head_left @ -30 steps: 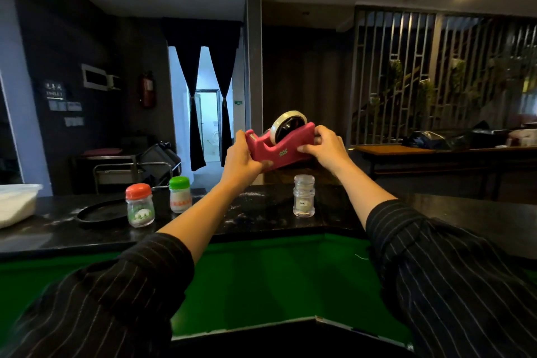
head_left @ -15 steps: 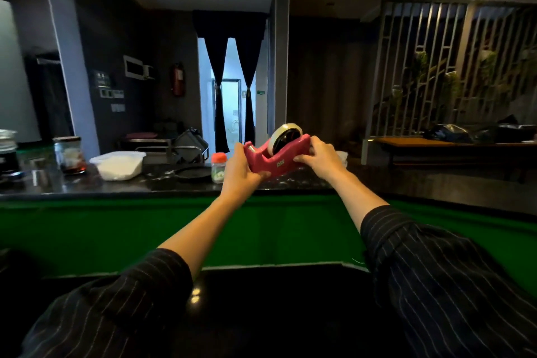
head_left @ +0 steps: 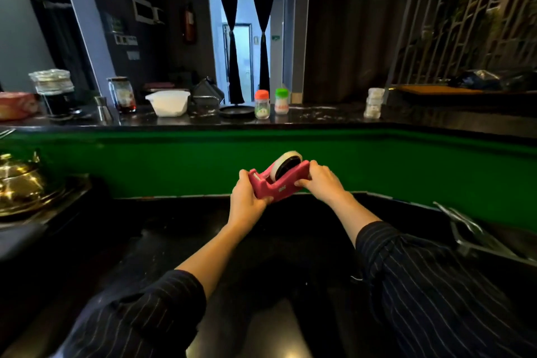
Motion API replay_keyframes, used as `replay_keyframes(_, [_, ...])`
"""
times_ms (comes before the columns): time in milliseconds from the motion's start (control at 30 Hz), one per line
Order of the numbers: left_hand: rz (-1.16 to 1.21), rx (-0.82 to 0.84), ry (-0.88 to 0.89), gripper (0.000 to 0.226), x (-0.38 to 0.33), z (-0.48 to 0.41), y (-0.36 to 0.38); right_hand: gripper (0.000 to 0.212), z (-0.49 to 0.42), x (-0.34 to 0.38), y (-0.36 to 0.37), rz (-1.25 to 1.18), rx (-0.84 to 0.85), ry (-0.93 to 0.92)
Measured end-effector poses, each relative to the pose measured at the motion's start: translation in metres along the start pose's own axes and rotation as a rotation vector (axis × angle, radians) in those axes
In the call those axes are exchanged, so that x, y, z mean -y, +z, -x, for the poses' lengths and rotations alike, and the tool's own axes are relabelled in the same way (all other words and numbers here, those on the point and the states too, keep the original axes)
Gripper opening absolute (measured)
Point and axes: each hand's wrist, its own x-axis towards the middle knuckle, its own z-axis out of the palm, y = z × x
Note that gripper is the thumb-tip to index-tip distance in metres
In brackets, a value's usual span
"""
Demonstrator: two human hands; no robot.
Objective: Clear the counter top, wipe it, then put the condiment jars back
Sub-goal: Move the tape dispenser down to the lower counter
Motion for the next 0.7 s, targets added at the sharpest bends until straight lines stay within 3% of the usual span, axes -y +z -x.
replay_keyframes(433, [-0.008,0.162,-0.2,0.057,0.096,0.079,0.036,0.047,0.047,-0.06,0.126,-0.084,0.156,0.184])
replay_keyframes(700, [-0.019,0.208,-0.278,0.054,0.131,0.091,0.06,0.047,0.059,-0.086,0.169,-0.126,0.125,0.24])
